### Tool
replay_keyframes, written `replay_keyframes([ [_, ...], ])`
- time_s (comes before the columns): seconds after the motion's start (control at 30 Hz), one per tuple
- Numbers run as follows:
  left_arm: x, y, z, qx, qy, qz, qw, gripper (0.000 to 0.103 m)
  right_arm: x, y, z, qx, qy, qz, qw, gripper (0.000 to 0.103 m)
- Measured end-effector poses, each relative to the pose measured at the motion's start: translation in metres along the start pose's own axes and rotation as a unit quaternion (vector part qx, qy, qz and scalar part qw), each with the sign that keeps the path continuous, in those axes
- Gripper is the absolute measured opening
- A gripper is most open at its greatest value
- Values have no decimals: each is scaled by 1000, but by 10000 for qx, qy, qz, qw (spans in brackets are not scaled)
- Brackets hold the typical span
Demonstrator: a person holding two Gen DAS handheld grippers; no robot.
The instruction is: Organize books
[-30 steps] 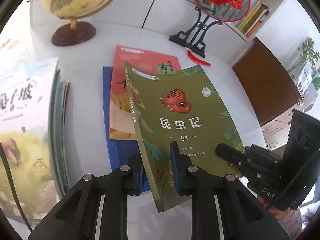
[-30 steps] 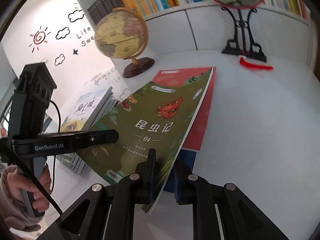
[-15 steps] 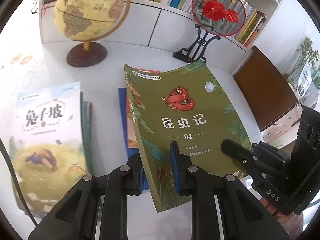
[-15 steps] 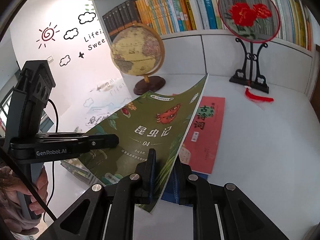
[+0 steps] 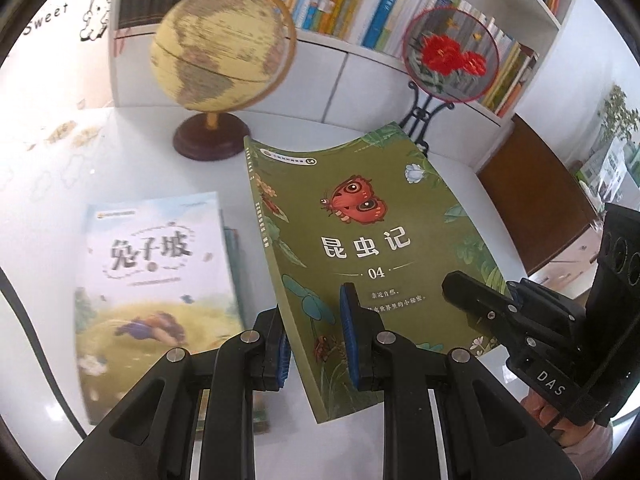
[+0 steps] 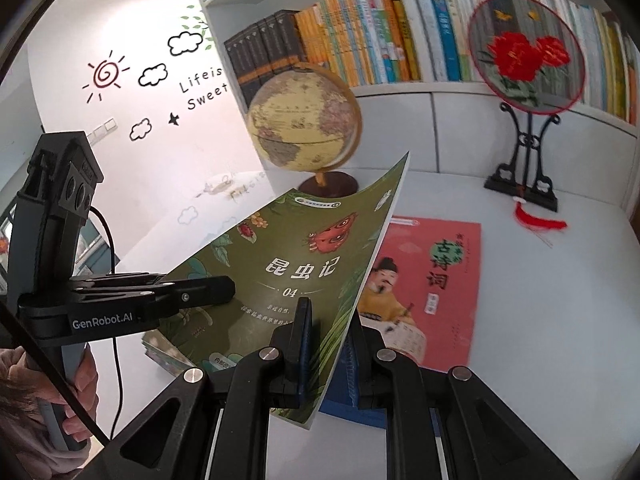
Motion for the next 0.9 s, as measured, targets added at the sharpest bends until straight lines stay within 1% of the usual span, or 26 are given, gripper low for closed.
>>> replay_keyframes([
  [0.23, -3, 36, 15, 114, -189, 397, 9990, 19, 20, 35, -13, 157, 31, 281, 9995, 14],
  [0.4, -9, 64, 24, 302, -249, 633, 9972, 19, 30, 59, -30, 337, 108, 461, 9983, 14],
  [0.6, -15, 91, 24, 527, -85, 790, 9954, 19, 38, 85, -54, 517, 285, 686, 9959, 14],
  [0.9, -27, 122, 21, 657, 55, 1024, 9926, 20, 38, 110, -84, 677, 554, 837, 9926, 14],
])
Point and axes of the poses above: each gripper's, at about its wrist camera, not at the fingertips, and z roughly against the way its jaws point, y to its left, x to its top, the point moved 2 cm from there along -z, roughly the way its jaws point, and after that the axes turned 12 degrees about y, right-handed, at the moved point
